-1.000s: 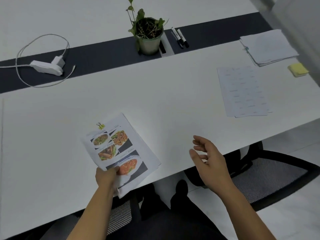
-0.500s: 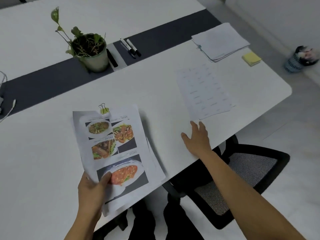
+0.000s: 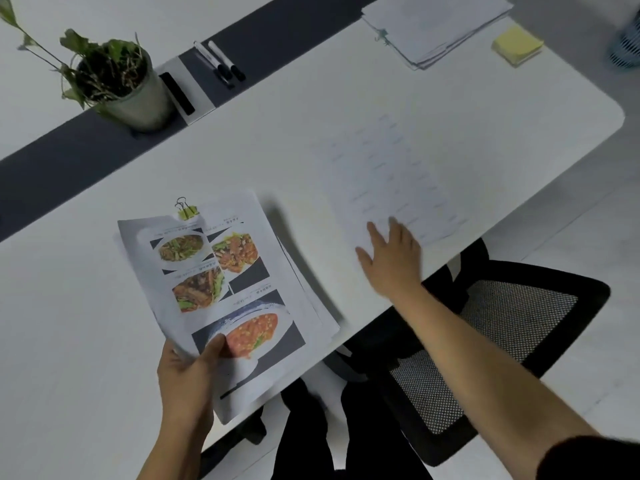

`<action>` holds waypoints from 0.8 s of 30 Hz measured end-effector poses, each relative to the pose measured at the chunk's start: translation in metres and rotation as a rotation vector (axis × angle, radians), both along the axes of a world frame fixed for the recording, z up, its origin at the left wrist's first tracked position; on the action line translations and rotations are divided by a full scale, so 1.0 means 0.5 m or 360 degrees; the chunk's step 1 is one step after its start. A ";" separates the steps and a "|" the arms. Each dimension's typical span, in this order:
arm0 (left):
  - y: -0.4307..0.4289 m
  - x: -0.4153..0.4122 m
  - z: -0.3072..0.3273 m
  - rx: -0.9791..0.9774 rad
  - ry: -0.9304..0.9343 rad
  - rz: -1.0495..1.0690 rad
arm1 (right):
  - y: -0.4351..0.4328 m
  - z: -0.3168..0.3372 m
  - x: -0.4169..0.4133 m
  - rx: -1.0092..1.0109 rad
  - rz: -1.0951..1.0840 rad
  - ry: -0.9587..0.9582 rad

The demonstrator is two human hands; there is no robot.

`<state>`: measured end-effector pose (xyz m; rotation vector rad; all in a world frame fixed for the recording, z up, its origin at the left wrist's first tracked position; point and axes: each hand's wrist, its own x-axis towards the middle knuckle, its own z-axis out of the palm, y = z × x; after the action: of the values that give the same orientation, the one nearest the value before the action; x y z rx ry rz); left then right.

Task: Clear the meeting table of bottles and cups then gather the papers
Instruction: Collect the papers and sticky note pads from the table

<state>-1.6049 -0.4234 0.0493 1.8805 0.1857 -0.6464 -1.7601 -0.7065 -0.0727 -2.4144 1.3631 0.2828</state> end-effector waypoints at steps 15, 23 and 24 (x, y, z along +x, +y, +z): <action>0.007 -0.012 0.015 -0.0066 0.0002 -0.0032 | -0.038 0.035 -0.090 0.0540 -0.1253 -0.0437; 0.072 -0.014 0.041 -0.0088 -0.0001 -0.0009 | 0.202 0.034 -0.162 0.1324 -0.1912 -0.1280; 0.077 -0.012 0.050 -0.0094 -0.0015 -0.0020 | 0.219 0.038 -0.169 0.1283 -0.1889 -0.1292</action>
<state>-1.6108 -0.3848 0.0745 1.8289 0.1473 -0.6445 -1.8446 -0.5972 -0.0537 -0.6750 1.5388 -0.3651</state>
